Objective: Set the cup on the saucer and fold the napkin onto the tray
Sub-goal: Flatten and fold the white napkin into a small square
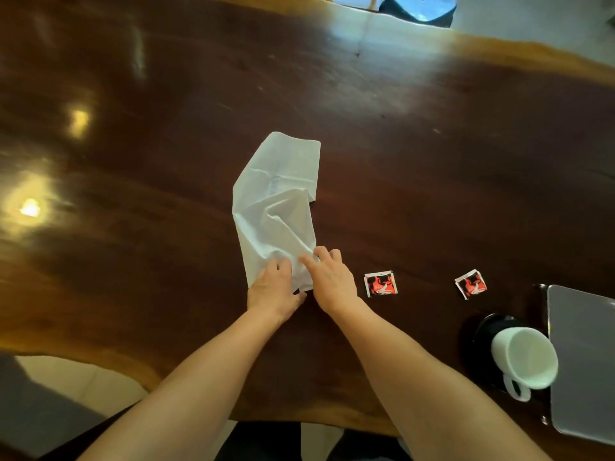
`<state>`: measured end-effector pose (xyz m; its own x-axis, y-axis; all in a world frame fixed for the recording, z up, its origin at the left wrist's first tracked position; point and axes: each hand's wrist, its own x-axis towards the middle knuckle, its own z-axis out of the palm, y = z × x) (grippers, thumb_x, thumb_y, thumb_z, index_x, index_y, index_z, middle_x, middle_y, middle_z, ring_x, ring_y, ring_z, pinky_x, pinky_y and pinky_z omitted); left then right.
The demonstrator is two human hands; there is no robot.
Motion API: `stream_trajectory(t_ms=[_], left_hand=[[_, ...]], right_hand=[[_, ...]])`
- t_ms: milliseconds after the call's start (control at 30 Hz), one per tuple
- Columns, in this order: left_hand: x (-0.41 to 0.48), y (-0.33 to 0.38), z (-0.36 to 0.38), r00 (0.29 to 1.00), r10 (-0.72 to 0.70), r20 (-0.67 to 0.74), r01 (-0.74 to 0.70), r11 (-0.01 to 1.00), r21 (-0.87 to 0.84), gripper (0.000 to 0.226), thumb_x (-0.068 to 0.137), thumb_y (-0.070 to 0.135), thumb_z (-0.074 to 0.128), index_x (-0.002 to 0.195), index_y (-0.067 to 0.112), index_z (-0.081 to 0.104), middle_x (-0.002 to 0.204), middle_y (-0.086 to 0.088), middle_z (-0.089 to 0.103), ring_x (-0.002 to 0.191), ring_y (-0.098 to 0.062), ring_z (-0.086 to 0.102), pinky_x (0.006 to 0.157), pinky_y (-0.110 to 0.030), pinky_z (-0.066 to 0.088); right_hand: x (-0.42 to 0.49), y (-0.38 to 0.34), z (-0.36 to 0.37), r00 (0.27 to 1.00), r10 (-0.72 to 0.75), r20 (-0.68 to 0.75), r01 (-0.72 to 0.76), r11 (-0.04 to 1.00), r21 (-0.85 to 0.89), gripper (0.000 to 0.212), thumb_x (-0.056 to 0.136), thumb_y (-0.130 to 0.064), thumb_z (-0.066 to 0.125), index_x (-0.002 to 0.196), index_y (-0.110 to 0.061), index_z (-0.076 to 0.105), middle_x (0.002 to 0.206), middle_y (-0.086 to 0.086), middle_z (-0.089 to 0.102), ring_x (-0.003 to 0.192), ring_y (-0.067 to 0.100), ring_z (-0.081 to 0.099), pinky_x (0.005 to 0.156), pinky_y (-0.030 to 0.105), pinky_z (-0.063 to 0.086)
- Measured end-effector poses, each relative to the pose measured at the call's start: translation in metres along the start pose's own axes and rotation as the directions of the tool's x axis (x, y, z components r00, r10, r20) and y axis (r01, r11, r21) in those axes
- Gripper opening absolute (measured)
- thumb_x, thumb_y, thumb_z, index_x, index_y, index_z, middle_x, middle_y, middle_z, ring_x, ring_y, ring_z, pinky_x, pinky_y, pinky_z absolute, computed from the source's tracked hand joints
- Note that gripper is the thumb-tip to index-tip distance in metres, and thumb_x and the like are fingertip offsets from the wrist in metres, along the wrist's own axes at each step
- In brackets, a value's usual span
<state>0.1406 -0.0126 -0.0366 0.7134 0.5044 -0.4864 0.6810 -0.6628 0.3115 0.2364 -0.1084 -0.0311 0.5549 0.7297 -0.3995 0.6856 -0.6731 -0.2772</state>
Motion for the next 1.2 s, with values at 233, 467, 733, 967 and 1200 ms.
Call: stream_trajectory(t_ms=[233,467,733,967,1200], left_hand=[[-0.015,-0.001,-0.006,0.995,-0.006,-0.095,0.002,0.999,-0.037,0.025,0.096,0.031,0.06,0.116,0.017,0.054,0.118,-0.003,0.052,0.102,-0.023,0.059,0.082,-0.038,0.057],[-0.029,0.01,-0.063,0.979,0.018,-0.202,-0.034,0.997,-0.073,0.014,0.1,0.02,0.047,0.097,0.014,0.059,0.095,-0.003,0.059,0.083,-0.023,0.06,0.066,-0.036,0.051],[-0.042,0.034,-0.117,0.883,0.133,-0.451,-0.194,0.977,-0.092,0.011,0.096,0.005,0.054,0.105,0.012,0.058,0.096,-0.005,0.059,0.076,-0.018,0.055,0.063,-0.027,0.043],[-0.031,0.041,-0.175,0.815,0.178,-0.552,-0.245,0.968,-0.049,0.017,0.088,-0.006,0.057,0.101,0.005,0.063,0.103,-0.011,0.057,0.092,-0.028,0.057,0.073,-0.034,0.048],[-0.018,0.07,-0.245,0.706,0.097,-0.702,-0.332,0.92,-0.206,0.032,0.08,-0.017,0.052,0.099,0.003,0.067,0.101,-0.013,0.059,0.091,-0.029,0.058,0.076,-0.033,0.046]], right_hand=[[-0.008,-0.01,-0.002,0.998,0.036,-0.046,-0.027,0.98,0.197,0.02,0.103,-0.024,0.051,0.115,-0.017,0.066,0.11,0.002,0.057,0.104,0.022,0.045,0.077,0.036,0.049],[-0.018,-0.032,-0.046,0.994,-0.012,-0.111,0.047,0.948,0.315,0.012,0.099,-0.014,0.056,0.103,-0.008,0.064,0.105,0.007,0.062,0.103,0.025,0.052,0.085,0.039,0.049],[-0.024,-0.036,-0.123,0.945,0.108,-0.309,0.042,0.896,0.442,0.023,0.091,0.007,0.055,0.102,-0.013,0.058,0.106,0.002,0.056,0.093,0.019,0.054,0.082,0.032,0.054],[-0.032,-0.005,-0.189,0.841,0.155,-0.518,0.068,0.92,0.386,0.025,0.092,0.011,0.048,0.103,-0.004,0.065,0.106,0.009,0.056,0.089,0.022,0.055,0.075,0.029,0.051],[-0.043,0.034,-0.228,0.784,0.233,-0.576,-0.043,0.945,0.324,0.025,0.095,0.008,0.046,0.105,0.0,0.068,0.104,0.013,0.057,0.087,0.024,0.055,0.074,0.028,0.044]])
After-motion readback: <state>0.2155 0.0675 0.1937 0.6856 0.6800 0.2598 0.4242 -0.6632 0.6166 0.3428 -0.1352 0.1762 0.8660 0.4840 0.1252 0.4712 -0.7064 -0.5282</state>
